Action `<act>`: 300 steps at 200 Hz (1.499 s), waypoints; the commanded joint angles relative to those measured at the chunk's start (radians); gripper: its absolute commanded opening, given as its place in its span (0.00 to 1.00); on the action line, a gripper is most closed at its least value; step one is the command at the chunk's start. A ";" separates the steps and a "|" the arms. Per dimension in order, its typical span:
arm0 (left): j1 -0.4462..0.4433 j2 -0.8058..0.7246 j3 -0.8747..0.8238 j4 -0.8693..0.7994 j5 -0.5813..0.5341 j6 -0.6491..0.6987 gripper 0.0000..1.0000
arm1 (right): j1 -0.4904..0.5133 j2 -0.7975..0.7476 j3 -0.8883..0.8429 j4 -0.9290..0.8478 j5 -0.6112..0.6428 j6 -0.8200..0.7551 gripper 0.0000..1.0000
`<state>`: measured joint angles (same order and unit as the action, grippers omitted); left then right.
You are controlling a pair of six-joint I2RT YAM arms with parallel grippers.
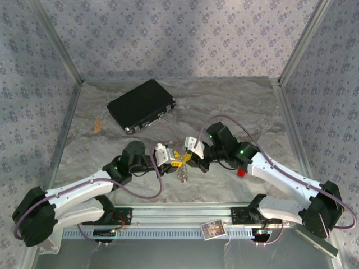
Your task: Put the keys on the keyring
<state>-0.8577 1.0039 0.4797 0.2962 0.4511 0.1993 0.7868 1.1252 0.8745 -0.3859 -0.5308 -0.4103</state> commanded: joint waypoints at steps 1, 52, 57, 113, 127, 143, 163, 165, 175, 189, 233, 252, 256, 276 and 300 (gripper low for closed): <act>-0.002 -0.043 0.066 -0.144 -0.036 0.042 0.29 | 0.027 0.020 0.094 -0.136 0.080 -0.092 0.00; -0.002 -0.044 0.098 -0.194 -0.031 0.062 0.28 | 0.087 0.086 0.197 -0.256 0.201 -0.175 0.00; -0.004 -0.041 0.101 -0.193 -0.029 0.061 0.27 | 0.091 0.091 0.205 -0.261 0.207 -0.179 0.00; -0.002 -0.014 0.111 -0.178 -0.011 0.065 0.21 | 0.111 0.108 0.227 -0.239 0.199 -0.175 0.00; -0.003 -0.012 0.109 -0.174 -0.005 0.065 0.21 | 0.111 0.109 0.223 -0.230 0.194 -0.171 0.00; -0.003 -0.008 0.108 -0.164 0.003 0.060 0.21 | 0.110 0.111 0.218 -0.220 0.182 -0.154 0.00; -0.002 -0.010 0.091 -0.129 0.006 0.043 0.21 | 0.091 0.103 0.199 -0.185 0.152 -0.130 0.00; -0.002 -0.012 0.088 -0.124 0.006 0.041 0.21 | 0.088 0.100 0.195 -0.182 0.149 -0.127 0.00; -0.003 -0.017 0.073 -0.105 0.005 0.035 0.21 | 0.072 0.088 0.175 -0.163 0.129 -0.114 0.00; -0.002 -0.021 0.059 -0.098 0.003 0.034 0.21 | 0.055 0.070 0.149 -0.142 0.107 -0.104 0.00; 0.000 -0.008 0.065 -0.106 0.006 0.043 0.17 | 0.045 0.048 0.117 -0.106 0.060 -0.083 0.00; -0.001 -0.002 0.069 -0.114 0.006 0.045 0.16 | 0.041 0.039 0.106 -0.097 0.055 -0.078 0.00; 0.000 0.000 0.068 -0.114 0.006 0.046 0.16 | 0.040 0.038 0.104 -0.095 0.055 -0.075 0.00; 0.001 0.005 0.064 -0.112 0.011 0.040 0.17 | 0.037 0.027 0.094 -0.087 0.041 -0.072 0.00; 0.008 0.010 0.066 -0.111 0.023 0.037 0.10 | 0.035 0.019 0.084 -0.076 0.035 -0.068 0.00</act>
<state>-0.8574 1.0054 0.5480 0.1638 0.4461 0.2405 0.8257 1.1744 0.9676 -0.4931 -0.4500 -0.5011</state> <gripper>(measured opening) 0.141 0.051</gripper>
